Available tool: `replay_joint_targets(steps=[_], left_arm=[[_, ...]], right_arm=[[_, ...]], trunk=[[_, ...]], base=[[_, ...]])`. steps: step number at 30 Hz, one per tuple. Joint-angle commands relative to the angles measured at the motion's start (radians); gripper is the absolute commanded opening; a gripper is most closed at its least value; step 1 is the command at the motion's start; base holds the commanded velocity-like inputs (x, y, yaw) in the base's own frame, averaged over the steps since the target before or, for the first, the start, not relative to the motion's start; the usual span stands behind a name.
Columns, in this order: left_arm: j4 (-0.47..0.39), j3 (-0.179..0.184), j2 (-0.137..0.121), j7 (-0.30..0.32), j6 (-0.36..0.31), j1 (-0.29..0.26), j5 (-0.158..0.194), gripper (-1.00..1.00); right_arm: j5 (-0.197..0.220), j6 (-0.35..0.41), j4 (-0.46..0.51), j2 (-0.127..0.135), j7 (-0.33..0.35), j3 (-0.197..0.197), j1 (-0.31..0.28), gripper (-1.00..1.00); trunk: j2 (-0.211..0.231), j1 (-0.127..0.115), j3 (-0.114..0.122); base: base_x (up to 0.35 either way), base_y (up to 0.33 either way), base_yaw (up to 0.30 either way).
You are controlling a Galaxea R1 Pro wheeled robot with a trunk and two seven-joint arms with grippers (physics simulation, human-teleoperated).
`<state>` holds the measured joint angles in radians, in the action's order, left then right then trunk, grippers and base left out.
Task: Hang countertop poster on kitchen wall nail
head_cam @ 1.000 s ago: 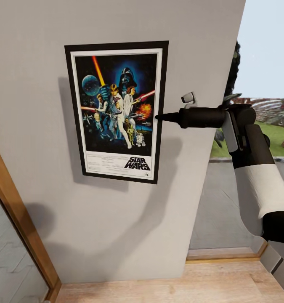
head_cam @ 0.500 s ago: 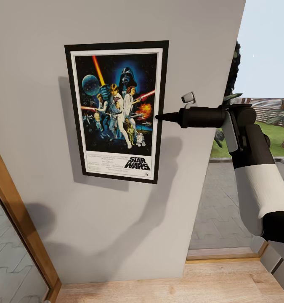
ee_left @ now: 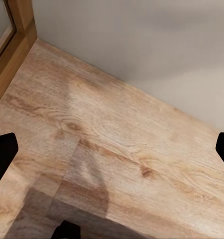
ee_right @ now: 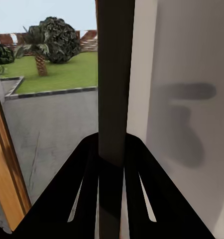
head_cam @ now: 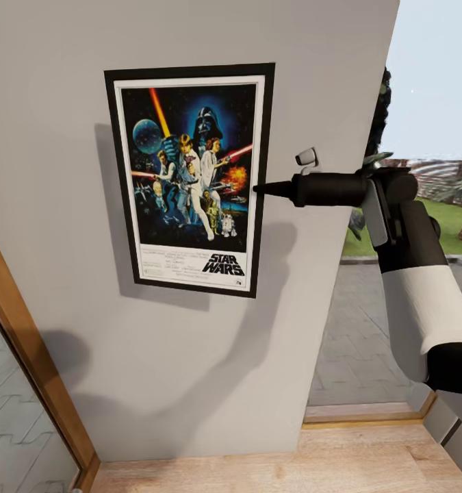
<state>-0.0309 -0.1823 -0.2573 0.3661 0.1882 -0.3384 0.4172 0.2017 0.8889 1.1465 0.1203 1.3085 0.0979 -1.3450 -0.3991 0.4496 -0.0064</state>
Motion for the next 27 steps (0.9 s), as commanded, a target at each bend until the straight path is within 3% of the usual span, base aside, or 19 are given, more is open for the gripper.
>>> replay_joint_targets(steps=[1,15,27], left_arm=[[0.002,-0.008,0.000,0.005,0.002,-0.001,-0.003,1.00],[0.002,-0.008,0.000,0.006,0.002,-0.001,-0.003,1.00],[0.001,-0.008,-0.002,0.005,0.002,-0.001,-0.003,1.00]], right_arm=[[0.007,0.010,-0.001,0.001,0.003,0.002,-0.002,-1.00],[0.005,0.012,-0.001,0.001,0.002,0.002,-0.018,-1.00],[0.006,0.012,-0.001,0.000,0.002,0.002,-0.019,-1.00]], trunk=[[-0.001,0.000,-0.001],[-0.001,0.000,-0.001],[-0.001,0.000,-0.001]], base=[[0.000,0.000,0.000],[0.000,0.000,0.000],[0.000,0.095,0.000]])
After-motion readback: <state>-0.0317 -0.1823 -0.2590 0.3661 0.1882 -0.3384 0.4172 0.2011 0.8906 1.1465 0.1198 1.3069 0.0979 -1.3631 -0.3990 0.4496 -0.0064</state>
